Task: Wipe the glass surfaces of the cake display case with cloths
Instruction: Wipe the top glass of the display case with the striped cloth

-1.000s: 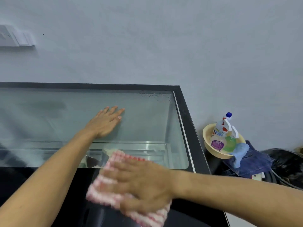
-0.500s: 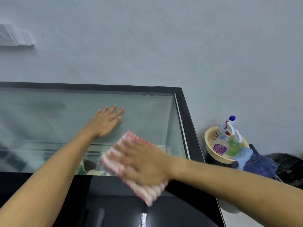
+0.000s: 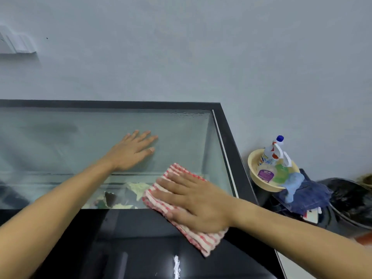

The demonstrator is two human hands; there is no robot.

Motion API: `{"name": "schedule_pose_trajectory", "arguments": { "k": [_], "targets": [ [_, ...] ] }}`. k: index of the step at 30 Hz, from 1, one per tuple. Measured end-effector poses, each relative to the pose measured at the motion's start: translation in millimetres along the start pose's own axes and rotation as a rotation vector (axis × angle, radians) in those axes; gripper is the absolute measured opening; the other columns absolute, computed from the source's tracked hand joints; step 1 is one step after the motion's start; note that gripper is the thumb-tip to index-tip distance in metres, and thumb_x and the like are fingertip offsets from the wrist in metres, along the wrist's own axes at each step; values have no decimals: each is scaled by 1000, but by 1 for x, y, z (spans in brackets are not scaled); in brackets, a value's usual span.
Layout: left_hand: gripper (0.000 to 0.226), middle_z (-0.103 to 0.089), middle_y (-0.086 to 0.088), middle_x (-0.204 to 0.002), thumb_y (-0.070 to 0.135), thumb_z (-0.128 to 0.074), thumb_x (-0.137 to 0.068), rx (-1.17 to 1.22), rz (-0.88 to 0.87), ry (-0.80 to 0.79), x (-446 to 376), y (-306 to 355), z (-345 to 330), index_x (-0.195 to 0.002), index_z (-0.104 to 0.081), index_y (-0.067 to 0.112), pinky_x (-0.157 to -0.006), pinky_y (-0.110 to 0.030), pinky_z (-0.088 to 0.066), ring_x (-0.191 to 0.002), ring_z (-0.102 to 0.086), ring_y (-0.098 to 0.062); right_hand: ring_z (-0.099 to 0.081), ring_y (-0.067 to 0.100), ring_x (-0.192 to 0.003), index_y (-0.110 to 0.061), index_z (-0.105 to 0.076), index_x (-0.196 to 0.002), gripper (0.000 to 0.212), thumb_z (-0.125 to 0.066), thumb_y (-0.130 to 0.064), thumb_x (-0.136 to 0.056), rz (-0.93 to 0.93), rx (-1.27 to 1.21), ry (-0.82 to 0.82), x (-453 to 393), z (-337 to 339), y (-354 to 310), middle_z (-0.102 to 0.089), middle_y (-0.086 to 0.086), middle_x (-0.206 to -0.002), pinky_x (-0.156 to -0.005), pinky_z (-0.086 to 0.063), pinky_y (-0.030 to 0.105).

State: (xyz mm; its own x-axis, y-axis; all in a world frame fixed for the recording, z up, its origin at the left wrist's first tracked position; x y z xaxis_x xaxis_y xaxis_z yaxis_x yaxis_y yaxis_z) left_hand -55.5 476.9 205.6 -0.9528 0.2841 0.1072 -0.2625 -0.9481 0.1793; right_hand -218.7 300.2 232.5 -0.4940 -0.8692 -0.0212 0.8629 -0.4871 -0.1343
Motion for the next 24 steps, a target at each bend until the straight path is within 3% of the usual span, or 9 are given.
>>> {"name": "schedule_pose_trajectory", "arguments": {
  "k": [2, 4, 8, 10, 12, 14, 16, 19, 24],
  "targets": [
    [91, 8, 18, -170, 96, 9, -75, -39, -168, -28, 19, 17, -9, -157, -3, 59, -129, -37, 8, -159, 12, -12, 16, 6, -157, -43, -4, -163, 58, -19, -56, -109, -72, -18, -14, 37, -1, 25, 5, -12, -172, -127, 13, 32],
    [80, 13, 20, -169, 91, 3, -83, -42, -249, -49, 34, 25, -14, -157, 0, 60, -129, -37, 10, -157, 18, -8, 15, 3, -157, -46, -2, -162, 58, -11, -61, -106, -293, 7, 3, 49, 6, 90, 4, -15, -172, -128, 11, 34],
    [74, 12, 24, -168, 84, -2, -88, 15, -245, -36, 32, 27, -10, -158, -3, 59, -128, -33, 12, -156, 17, -4, 3, 18, -160, -36, -6, -165, 62, -14, -58, -107, -685, -16, 67, -1, 17, 173, -4, -5, -174, -130, 5, 40],
    [81, 8, 22, -169, 86, 3, -86, 39, -232, -35, 30, 25, -9, -159, -6, 55, -126, -29, 11, -157, 13, -3, 4, 23, -160, -32, -4, -166, 62, -14, -55, -109, -662, -10, 52, -38, 11, 146, -1, 0, -174, -129, 9, 42],
    [88, 5, 20, -170, 89, 7, -82, 46, -223, -15, 29, 23, -8, -161, -8, 51, -126, -28, 11, -158, 8, -4, 5, 25, -160, -28, -2, -166, 63, -9, -53, -108, -466, 75, 56, -52, 4, 85, -1, 3, -173, -128, 13, 42],
    [80, 4, 20, -170, 85, 1, -86, 59, -230, -27, 30, 23, -6, -159, -9, 53, -125, -27, 12, -158, 8, -3, 9, 20, -160, -30, -3, -165, 61, -11, -52, -109, -223, 107, 47, -24, -3, 22, 0, 1, -173, -128, 14, 39],
    [71, 6, 22, -169, 80, -3, -89, 50, -238, -38, 30, 22, -7, -156, -6, 57, -125, -27, 13, -158, 11, -3, 16, 9, -157, -39, -3, -164, 57, -19, -53, -111, -136, 38, 11, 20, -4, 11, 4, -8, -172, -127, 15, 32],
    [70, 16, 25, -167, 85, 4, -88, 5, -221, -22, 30, 21, -10, -154, 1, 63, -127, -32, 14, -155, 26, -4, 17, 0, -155, -47, 3, -160, 54, -12, -58, -109, -318, 34, -20, 44, 12, 96, 8, -16, -170, -127, 14, 31],
    [67, 24, 24, -166, 85, 7, -87, 18, -154, 1, 31, 19, -9, -151, -2, 68, -128, -39, 16, -152, 32, -4, 2, 18, -160, -34, -7, -165, 62, -15, -57, -107, -614, -14, 41, -41, 17, 199, -4, -5, -174, -129, 9, 41]
  ]
}}
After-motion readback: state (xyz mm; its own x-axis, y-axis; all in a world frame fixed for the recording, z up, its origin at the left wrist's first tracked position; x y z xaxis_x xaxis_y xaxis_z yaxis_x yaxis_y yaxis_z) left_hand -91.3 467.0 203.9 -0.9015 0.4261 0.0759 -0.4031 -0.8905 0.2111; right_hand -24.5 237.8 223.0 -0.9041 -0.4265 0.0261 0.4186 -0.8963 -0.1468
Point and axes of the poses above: each hand's wrist, its own x-axis away from the middle knuckle, its own z-axis out of the back of the hand, y = z × x, the point moved 10 cm from there along -x, towards the middle knuckle
